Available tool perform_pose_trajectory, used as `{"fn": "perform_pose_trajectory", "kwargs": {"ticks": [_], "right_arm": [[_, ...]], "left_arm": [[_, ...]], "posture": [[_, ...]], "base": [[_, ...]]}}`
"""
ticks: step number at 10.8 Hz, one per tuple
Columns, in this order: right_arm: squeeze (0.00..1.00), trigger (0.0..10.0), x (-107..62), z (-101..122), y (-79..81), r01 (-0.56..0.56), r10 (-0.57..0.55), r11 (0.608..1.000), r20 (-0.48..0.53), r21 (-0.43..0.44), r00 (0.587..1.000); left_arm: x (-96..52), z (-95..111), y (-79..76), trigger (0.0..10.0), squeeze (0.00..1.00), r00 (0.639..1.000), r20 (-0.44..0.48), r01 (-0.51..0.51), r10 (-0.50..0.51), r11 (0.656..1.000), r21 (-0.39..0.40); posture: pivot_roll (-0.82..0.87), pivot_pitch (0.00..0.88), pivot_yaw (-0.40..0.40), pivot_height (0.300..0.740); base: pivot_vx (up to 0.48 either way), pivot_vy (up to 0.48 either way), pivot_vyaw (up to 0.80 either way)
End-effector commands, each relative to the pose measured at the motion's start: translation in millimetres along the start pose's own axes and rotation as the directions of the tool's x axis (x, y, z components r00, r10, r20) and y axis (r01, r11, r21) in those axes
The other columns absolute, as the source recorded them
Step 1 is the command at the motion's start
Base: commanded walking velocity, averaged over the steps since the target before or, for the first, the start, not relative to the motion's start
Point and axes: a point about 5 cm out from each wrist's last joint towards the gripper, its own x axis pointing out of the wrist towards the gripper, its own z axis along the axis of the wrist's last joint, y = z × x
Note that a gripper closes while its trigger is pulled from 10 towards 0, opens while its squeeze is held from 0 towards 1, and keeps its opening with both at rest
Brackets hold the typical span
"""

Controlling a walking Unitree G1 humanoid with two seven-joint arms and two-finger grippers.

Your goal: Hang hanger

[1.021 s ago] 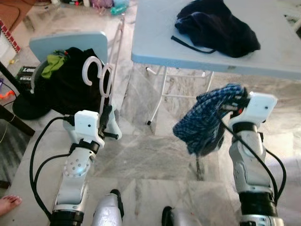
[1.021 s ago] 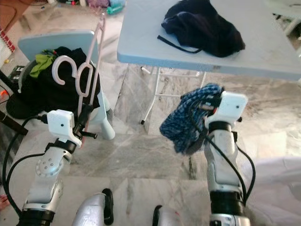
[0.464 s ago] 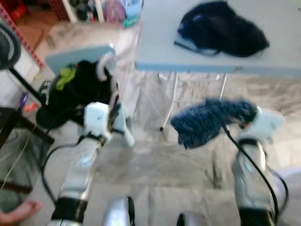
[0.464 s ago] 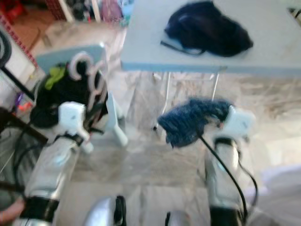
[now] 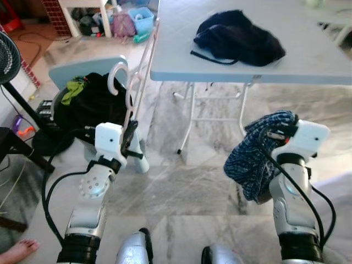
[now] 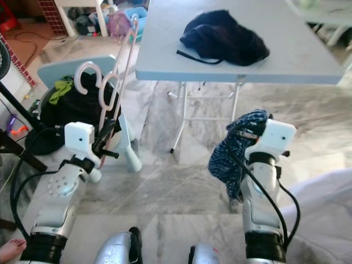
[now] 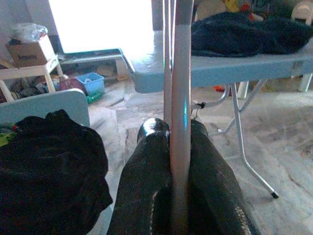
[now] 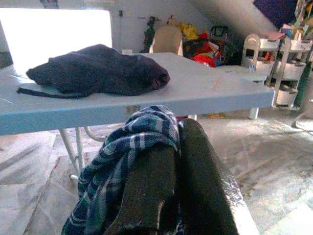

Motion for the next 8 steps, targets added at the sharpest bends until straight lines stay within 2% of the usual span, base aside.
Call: {"fn": "perform_pose_trajectory", "kwargs": {"ticks": [1,8], "right_arm": [[0.0,0.0,4.1,5.6,1.5,-0.011,0.011,1.0,0.025,0.002,1.0],[0.0,0.0,5.3,7.3,-0.2,-0.03,0.031,0.999,0.036,-0.012,0.999]], "left_arm": [[-0.1,5.3,2.5,10.0,0.0,0.999,0.028,-0.017,0.017,1.0,0.001],[-3.8,0.9,-2.1,10.0,0.0,1.0,0.02,-0.015,0.015,1.0,-0.01]], "posture": [[-0.02,0.144,0.008,0.74],[-0.03,0.147,-0.019,0.74]], "base": [[0.33,0.0,0.0],[0.376,0.0,0.0]]}}
